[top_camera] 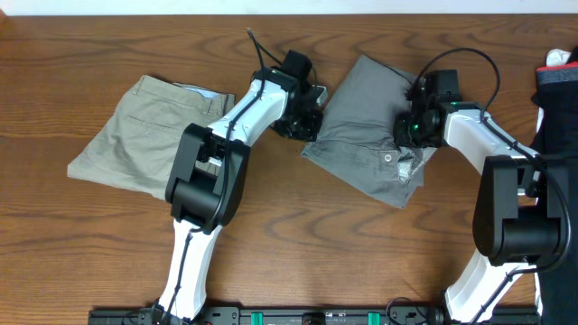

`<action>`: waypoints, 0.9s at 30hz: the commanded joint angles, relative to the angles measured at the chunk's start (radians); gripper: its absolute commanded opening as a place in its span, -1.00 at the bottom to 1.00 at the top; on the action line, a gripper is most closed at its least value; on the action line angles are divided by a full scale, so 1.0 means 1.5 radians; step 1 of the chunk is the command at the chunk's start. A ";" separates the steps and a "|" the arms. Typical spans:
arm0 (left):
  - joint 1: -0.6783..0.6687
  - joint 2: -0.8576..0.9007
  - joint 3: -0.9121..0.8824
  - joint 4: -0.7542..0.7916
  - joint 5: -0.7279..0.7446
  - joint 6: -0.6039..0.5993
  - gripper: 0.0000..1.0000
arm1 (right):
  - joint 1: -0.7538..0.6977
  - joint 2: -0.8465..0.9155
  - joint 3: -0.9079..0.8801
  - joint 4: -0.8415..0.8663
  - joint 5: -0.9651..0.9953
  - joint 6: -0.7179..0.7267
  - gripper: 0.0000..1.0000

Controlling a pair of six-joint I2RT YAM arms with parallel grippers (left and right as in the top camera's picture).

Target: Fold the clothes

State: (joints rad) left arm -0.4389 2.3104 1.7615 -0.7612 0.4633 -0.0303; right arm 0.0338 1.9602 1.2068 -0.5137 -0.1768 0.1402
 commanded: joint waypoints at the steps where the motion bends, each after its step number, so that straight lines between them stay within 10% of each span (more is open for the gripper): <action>1: -0.003 0.016 -0.049 0.002 -0.056 -0.075 -0.88 | -0.002 0.013 -0.017 -0.031 0.074 -0.009 -0.76; 18: 0.021 0.016 -0.050 0.006 -0.073 -0.146 -0.88 | -0.239 -0.044 -0.017 -0.059 0.099 0.020 -0.76; 27: 0.021 0.003 -0.032 -0.007 -0.048 -0.143 -0.78 | -0.275 -0.067 -0.017 -0.028 -0.359 -0.188 -0.62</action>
State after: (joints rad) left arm -0.4274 2.2944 1.7294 -0.7383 0.4694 -0.2398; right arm -0.3813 1.9083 1.1881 -0.5659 -0.3771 0.0360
